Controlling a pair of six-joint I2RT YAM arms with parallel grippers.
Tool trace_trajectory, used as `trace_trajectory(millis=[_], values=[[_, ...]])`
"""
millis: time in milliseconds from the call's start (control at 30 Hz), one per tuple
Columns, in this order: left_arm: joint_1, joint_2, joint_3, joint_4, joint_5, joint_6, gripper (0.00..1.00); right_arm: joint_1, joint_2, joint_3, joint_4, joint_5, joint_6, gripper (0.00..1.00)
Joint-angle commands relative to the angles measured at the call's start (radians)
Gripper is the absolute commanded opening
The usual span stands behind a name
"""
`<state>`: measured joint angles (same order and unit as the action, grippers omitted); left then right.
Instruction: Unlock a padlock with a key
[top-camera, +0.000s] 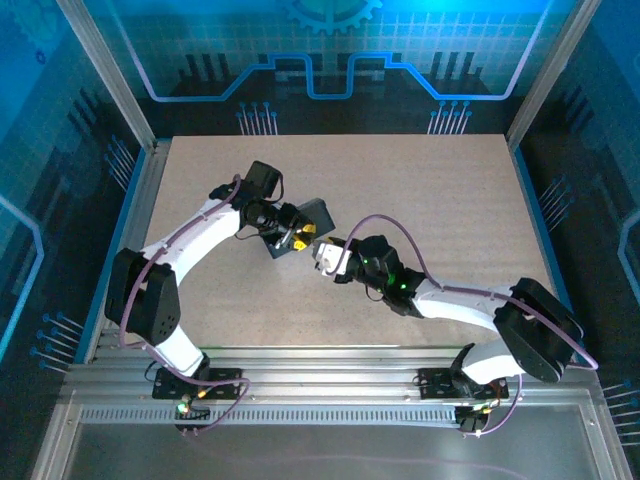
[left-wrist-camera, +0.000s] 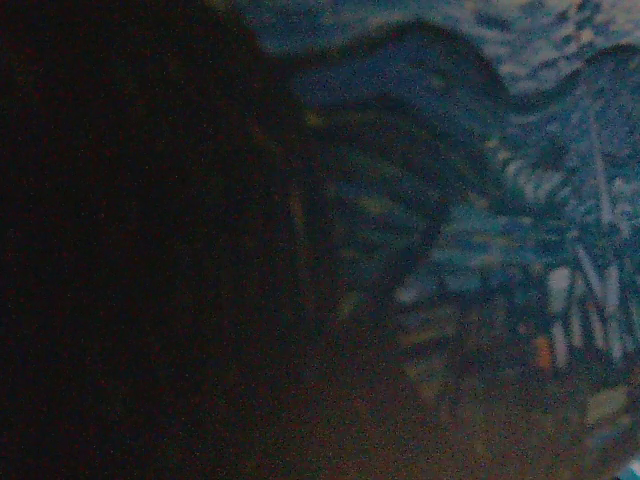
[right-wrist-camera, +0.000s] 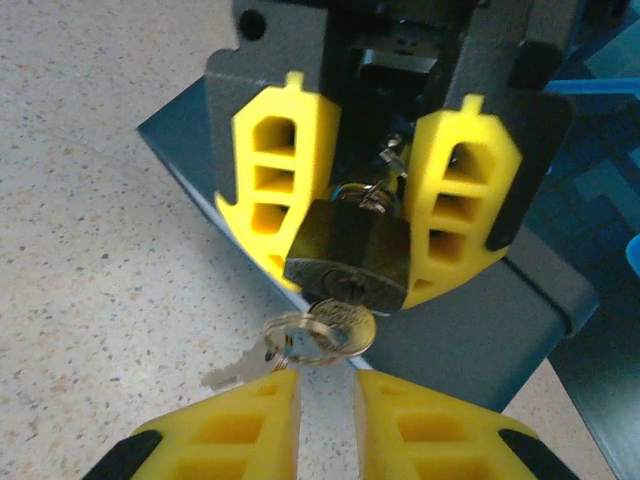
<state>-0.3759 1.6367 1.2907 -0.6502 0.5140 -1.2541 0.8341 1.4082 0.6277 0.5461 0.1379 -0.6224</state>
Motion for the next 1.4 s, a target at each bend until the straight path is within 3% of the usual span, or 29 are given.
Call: trace_trajectory(millis=[0, 433, 967, 1367], values=[[-0.003, -0.008, 0.032, 0.005, 0.038, 0.021, 0.0, 0.019, 0.018, 0.033, 0.09, 0.038, -0.014, 0.21], [-0.009, -0.008, 0.029, 0.03, 0.041, 0.005, 0.0, 0.042, 0.05, 0.043, 0.134, 0.076, -0.034, 0.23], [-0.03, 0.013, 0.047, 0.034, 0.046, -0.001, 0.0, 0.08, 0.047, 0.095, 0.068, 0.116, -0.058, 0.14], [-0.045, 0.014, 0.044, 0.047, 0.053, -0.01, 0.0, 0.089, 0.046, 0.192, -0.099, 0.111, 0.091, 0.09]])
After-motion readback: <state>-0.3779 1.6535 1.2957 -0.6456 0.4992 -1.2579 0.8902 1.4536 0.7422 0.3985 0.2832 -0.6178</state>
